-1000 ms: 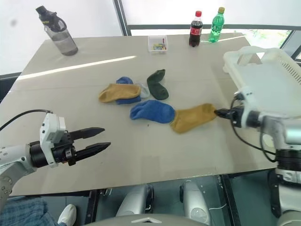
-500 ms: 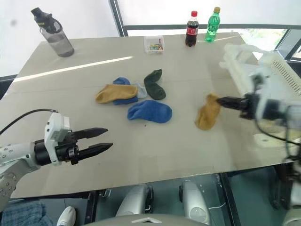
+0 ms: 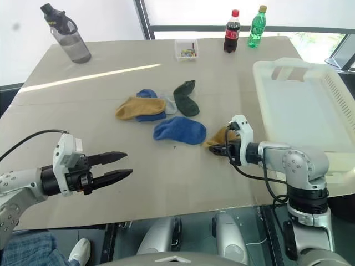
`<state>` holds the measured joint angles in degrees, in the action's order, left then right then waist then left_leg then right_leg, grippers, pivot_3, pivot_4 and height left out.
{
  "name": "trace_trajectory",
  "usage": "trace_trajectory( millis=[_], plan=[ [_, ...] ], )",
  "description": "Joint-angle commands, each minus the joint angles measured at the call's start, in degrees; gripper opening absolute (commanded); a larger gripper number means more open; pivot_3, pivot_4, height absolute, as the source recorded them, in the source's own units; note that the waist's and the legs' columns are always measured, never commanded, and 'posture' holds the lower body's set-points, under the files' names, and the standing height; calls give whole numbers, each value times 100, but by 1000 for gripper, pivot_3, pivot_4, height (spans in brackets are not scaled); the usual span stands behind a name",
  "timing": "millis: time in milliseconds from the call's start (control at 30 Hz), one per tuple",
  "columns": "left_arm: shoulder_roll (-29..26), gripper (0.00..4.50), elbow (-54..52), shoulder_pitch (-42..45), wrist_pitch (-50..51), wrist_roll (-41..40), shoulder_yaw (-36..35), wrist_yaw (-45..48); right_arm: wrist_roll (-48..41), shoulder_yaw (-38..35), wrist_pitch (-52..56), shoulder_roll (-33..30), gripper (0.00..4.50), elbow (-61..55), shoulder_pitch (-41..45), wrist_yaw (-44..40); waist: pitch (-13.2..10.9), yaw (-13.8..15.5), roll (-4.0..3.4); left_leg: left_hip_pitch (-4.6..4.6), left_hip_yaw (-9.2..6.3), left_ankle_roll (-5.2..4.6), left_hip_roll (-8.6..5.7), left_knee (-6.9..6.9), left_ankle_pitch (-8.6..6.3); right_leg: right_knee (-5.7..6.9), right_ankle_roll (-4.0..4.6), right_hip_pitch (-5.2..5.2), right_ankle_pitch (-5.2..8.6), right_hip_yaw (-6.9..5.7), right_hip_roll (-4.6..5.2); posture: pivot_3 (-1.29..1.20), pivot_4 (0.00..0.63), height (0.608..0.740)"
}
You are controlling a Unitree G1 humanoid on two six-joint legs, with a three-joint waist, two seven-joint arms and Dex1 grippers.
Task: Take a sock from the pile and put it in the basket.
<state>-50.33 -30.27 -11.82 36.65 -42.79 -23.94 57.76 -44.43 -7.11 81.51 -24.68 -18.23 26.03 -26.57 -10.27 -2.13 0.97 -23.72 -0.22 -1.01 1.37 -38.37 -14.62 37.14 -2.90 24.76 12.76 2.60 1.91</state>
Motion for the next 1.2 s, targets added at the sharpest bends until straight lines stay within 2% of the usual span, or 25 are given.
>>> trace_trajectory(
  millis=[33, 133, 333, 467, 500, 600, 733, 933, 1100, 1200],
  plan=[
    [-4, 3102, -75, 52, -113, 11, 19, 11, -44, 47, -273, 229, 24, -218, 9, 68, 0, -9, 0, 1, -1, 0, 2, 0, 0, 3, 0, 0, 0, 0, -4, 0, 150, 740],
    [11, 3102, -58, 91, -129, 15, 70, 9, -164, 78, -211, 732, 24, -335, -17, 298, 0, -36, 0, 6, 0, 0, 9, 0, 0, 17, 1, 2, 0, 5, -15, 0, 150, 740],
    [-25, 3102, 39, 150, -168, 31, 117, 62, -208, 398, -176, 1260, 24, -494, -71, 486, 1, -20, 1, 5, -1, 0, 6, -3, 0, 26, 2, 4, 1, 5, -10, 0, 150, 740],
    [-43, 3102, 107, 253, -181, 54, 196, 85, -120, 627, -362, 1417, 1120, -490, -103, 540, 1, -22, 1, 5, -2, 0, 6, -3, 0, 26, 2, 4, 1, 3, -10, 0, 150, 740],
    [-44, 3102, 117, 272, -181, 57, 208, 88, -135, 623, -388, 1438, 1601, -509, -114, 543, 1, -19, 1, 5, -2, 0, 6, -3, 0, 26, 2, 4, 1, 4, -10, 0, 150, 740],
    [-48, 3102, 156, 310, -186, 75, 225, 121, -361, 379, -320, 1391, 2581, -684, -183, 498, 1, -21, 1, 5, -1, 1, 5, -3, 0, 26, 2, 4, 1, 4, -9, 0, 150, 740],
    [-41, 3102, 208, 367, -200, 114, 268, 154, -603, 19, -328, 927, 2581, -836, -301, 294, 1, -11, 2, 3, -2, 0, 3, -3, 0, 24, 2, 4, 1, 2, -5, 0, 150, 740],
    [-31, 3102, 273, 441, -237, 146, 357, 180, -348, -375, -706, -1, 2581, -459, -340, 158, 1, -13, 2, 5, -1, 0, 0, -4, 0, 26, 2, 3, 1, 3, -5, 0, 150, 740],
    [-51, 3102, 336, 516, -267, 175, 424, 215, 168, 274, -1032, -568, 2581, -320, -509, 28, 6, -19, 9, 6, 0, 0, 1, -4, 0, 26, 1, 4, 1, 5, -7, 0, 150, 740],
    [-71, 3102, 372, 563, -275, 183, 434, 243, 170, 681, -931, -284, 2581, -556, -687, 196, 10, -21, 16, 6, 1, 0, 1, -5, 1, 26, 1, 3, 1, 6, -7, 0, 150, 740]
  ],
)
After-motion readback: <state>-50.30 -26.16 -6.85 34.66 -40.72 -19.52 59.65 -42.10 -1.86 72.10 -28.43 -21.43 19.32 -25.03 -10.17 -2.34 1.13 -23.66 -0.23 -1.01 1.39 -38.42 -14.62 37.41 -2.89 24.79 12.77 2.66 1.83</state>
